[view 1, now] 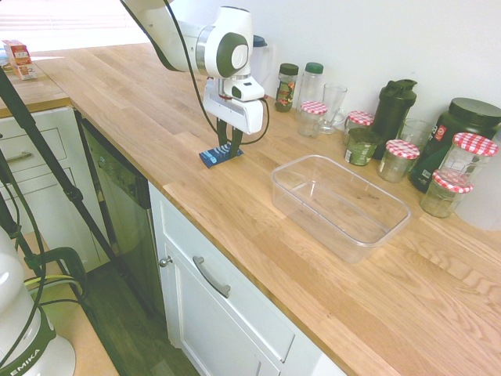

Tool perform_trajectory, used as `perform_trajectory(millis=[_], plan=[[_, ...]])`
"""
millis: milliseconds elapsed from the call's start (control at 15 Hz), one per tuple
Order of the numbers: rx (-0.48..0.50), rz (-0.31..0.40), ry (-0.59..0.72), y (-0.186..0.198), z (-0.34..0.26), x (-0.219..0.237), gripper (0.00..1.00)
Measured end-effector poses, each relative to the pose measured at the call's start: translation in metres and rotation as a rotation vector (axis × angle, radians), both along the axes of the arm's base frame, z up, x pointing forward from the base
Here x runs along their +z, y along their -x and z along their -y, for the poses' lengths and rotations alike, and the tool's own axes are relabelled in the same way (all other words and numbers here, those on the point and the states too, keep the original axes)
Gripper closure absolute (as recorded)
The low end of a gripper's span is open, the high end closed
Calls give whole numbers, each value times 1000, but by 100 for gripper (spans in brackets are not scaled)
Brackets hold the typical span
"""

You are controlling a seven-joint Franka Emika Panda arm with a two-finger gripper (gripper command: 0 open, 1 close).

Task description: Put the protein bar into the container

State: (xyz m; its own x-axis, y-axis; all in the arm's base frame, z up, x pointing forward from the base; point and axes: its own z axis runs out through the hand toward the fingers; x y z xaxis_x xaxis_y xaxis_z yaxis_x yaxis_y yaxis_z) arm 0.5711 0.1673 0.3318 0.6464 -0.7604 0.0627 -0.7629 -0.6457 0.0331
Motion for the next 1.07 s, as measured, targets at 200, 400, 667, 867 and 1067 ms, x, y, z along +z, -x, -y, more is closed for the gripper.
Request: perform_trajectory(millis=[200,400,667,867,1067], plan=[[5,-17,9,2,3,2,100],[18,-10,12,5,9,22,100],[3,43,-5,16,40,92,100],[-30,81,-34,27,97,141,100],[-66,97,-67,34,162,158,100]])
